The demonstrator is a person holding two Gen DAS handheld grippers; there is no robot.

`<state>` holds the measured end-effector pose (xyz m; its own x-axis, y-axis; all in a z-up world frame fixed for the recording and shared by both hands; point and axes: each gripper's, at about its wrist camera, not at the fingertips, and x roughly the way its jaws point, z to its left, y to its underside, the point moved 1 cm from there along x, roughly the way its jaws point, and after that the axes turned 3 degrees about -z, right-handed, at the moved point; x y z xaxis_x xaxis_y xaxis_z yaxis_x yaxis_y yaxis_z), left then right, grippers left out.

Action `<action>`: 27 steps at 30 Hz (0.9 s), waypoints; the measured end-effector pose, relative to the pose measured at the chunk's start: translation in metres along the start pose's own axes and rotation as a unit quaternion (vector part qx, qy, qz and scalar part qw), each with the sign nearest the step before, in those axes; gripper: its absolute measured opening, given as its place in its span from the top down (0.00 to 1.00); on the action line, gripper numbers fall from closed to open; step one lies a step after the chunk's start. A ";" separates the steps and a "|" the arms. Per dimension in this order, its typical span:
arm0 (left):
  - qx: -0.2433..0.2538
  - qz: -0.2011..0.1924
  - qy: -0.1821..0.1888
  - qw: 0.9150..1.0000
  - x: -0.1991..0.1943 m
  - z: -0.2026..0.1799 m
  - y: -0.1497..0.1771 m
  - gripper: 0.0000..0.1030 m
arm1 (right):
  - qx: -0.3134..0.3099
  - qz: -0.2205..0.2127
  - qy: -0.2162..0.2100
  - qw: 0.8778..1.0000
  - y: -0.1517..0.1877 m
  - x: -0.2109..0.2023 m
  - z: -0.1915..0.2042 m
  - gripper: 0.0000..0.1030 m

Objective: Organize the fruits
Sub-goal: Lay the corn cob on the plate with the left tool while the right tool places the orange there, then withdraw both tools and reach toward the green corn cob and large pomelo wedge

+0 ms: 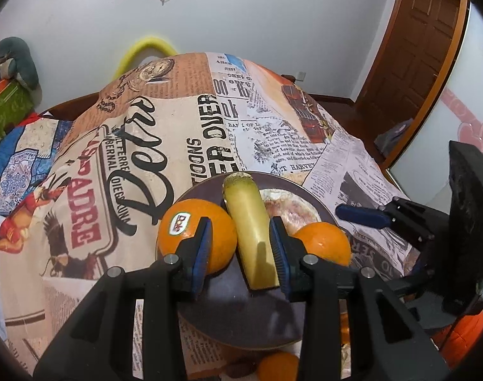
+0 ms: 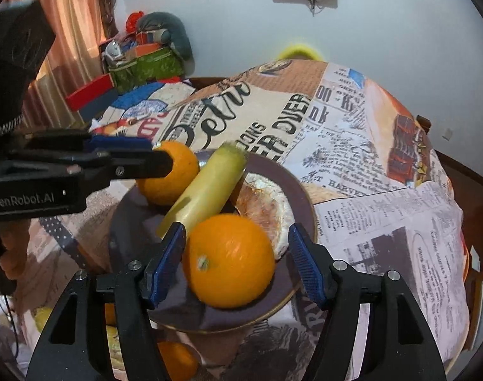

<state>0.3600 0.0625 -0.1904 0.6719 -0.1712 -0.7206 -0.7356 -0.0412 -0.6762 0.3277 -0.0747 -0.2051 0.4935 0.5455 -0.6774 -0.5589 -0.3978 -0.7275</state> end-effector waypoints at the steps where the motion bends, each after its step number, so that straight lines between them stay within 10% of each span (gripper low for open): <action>1: 0.000 -0.001 -0.002 1.000 -0.003 0.000 0.001 0.64 | 0.004 -0.002 0.001 1.000 -0.001 -0.003 -0.001 0.38; 27: 0.025 -0.042 -0.002 0.999 -0.126 -0.038 0.054 0.57 | 0.033 -0.069 0.048 0.996 0.015 -0.113 0.033 0.37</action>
<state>0.2319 0.0443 -0.1301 0.7315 -0.1658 -0.6614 -0.6716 -0.0068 -0.7409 0.2418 -0.1181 -0.1364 0.6289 0.5174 -0.5803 -0.5216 -0.2728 -0.8084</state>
